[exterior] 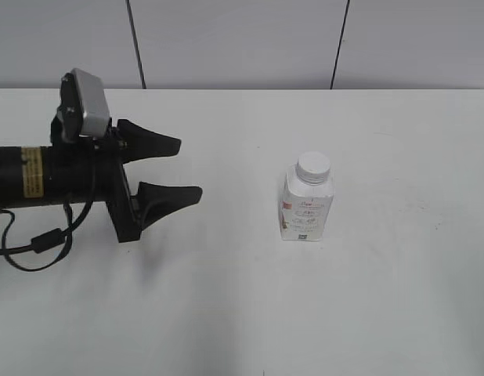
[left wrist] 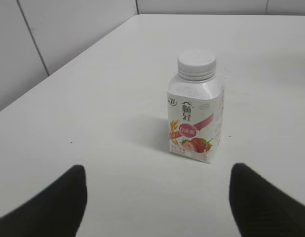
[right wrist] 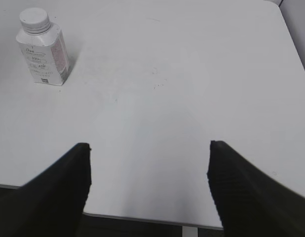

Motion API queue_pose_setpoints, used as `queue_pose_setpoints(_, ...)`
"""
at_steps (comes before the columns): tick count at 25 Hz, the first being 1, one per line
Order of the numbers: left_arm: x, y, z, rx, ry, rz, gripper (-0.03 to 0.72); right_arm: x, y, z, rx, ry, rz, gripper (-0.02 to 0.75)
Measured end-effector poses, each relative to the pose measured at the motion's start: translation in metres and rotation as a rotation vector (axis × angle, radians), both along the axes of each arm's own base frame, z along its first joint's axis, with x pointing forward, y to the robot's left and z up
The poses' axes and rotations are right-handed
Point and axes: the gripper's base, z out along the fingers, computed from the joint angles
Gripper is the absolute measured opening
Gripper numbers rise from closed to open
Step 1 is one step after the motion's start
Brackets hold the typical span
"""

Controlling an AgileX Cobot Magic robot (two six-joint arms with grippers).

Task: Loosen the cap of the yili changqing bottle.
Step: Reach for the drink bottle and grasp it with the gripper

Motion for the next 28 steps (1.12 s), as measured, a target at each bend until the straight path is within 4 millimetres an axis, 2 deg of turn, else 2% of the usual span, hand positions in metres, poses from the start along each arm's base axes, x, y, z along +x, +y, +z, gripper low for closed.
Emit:
queue_pose_setpoints(6, 0.022, -0.016, -0.018, -0.002, 0.102, -0.091, 0.609, 0.0, 0.0, 0.0, 0.0, 0.0, 0.0, 0.582)
queue_pose_setpoints(13, 0.048, -0.039, -0.04, 0.052, 0.129, -0.173, 0.605, 0.0, 0.0, 0.0, 0.0, 0.0, 0.0, 0.582)
queue_pose_setpoints(20, 0.059, -0.076, -0.064, 0.065, 0.131, -0.265, 0.598, 0.0, 0.0, 0.0, 0.0, 0.0, 0.0, 0.582)
queue_pose_setpoints(24, 0.068, -0.085, -0.077, 0.083, 0.136, -0.254, 0.596, 0.0, 0.0, 0.0, 0.0, 0.0, 0.0, 0.582)
queue_pose_setpoints(28, 0.077, -0.09, -0.082, 0.076, 0.139, -0.244, 0.596, 0.0, 0.0, 0.0, 0.0, 0.0, 0.0, 0.582)
